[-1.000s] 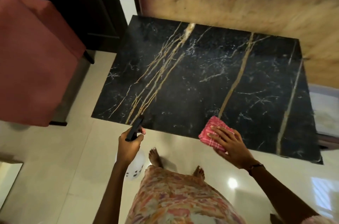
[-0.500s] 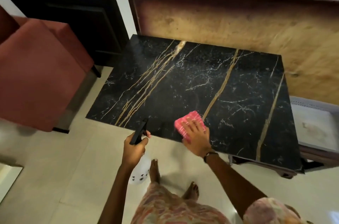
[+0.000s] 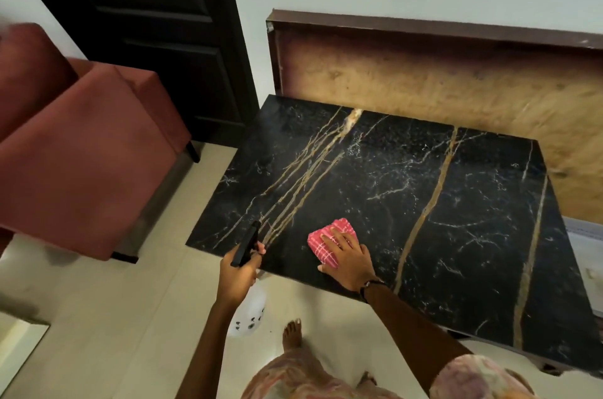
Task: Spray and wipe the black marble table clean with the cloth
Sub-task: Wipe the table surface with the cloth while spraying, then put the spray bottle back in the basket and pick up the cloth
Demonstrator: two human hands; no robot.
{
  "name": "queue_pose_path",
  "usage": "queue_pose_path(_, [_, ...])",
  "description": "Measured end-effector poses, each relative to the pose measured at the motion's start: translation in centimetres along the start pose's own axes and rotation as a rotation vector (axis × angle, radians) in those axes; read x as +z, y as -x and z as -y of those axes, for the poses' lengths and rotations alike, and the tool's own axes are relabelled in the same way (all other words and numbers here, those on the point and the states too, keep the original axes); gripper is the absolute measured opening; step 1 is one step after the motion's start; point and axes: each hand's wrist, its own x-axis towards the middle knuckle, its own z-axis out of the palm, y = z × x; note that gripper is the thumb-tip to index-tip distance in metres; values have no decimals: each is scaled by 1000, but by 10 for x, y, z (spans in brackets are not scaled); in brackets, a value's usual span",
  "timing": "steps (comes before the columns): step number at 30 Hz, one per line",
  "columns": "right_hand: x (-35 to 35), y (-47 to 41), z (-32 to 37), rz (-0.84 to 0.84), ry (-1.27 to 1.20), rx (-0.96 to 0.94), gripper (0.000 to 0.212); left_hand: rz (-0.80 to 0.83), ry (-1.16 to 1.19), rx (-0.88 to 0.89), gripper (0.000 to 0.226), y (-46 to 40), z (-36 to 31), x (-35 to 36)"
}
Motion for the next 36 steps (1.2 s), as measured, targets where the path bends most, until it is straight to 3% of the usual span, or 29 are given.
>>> queue_pose_path(4, [-13,-46,56,-22,-64,132,82,-19,39,13,27,-36,-21,-19])
queue_pose_path(12, [0,-74,129,104,44,-39,80,-28,-48,124,24,-97,-44,-39])
queue_pose_path(16, [1,-66,126,128,-10,49,79,-42,-107,149,28,-108,-42,-36])
queue_pose_path(23, [-7,-60,111,-3,-12,-8,59,-67,-138,178,30,-108,-37,-30])
queue_pose_path(30, [-9,-61,109,36,-51,-20,61,27,-248,72,53,-109,-28,-38])
queue_pose_path(36, [-6,-59,106,27,-290,33,53,-46,-278,-52,64,-94,-12,-38])
